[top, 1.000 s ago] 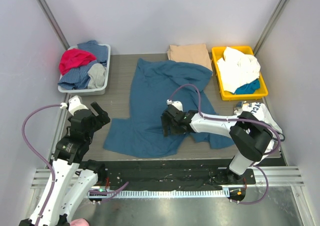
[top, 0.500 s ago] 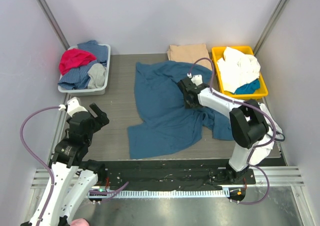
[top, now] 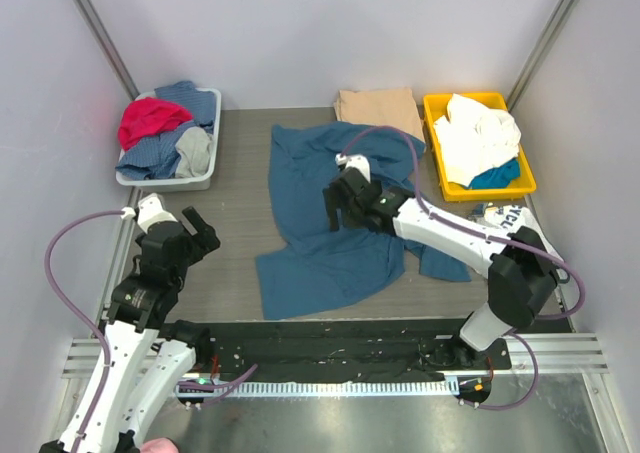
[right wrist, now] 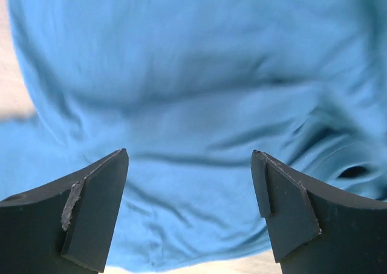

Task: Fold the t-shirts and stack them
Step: Flatten the tshirt out

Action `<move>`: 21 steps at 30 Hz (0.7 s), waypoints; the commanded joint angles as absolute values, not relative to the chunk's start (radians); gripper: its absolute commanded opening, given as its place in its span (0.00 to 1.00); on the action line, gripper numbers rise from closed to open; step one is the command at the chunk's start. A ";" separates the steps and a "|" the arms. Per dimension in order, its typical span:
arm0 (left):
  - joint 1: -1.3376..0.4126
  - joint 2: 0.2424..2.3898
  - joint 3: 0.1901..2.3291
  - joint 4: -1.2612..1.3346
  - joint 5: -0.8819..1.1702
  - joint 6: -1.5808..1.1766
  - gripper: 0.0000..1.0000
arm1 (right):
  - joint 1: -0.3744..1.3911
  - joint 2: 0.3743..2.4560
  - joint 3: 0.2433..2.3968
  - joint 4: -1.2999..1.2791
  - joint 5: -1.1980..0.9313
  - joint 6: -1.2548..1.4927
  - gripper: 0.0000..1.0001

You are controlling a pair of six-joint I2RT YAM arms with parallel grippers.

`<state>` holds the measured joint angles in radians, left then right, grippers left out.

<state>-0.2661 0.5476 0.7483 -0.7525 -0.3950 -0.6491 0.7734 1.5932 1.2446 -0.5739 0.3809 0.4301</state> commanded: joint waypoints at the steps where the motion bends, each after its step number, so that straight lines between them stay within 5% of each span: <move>1: -0.265 0.560 0.744 -0.709 -0.376 -0.644 0.84 | 0.790 1.592 1.121 -0.508 0.363 0.550 0.90; 21: -0.264 0.538 0.750 -0.752 -0.400 -0.624 0.85 | 0.588 1.937 1.210 -0.385 0.388 0.460 0.90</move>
<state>-0.2661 0.5449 0.7452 -0.7555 -0.3897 -0.6449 0.6559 1.8431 1.1461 -0.4088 0.3340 0.5301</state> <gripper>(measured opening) 0.848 0.900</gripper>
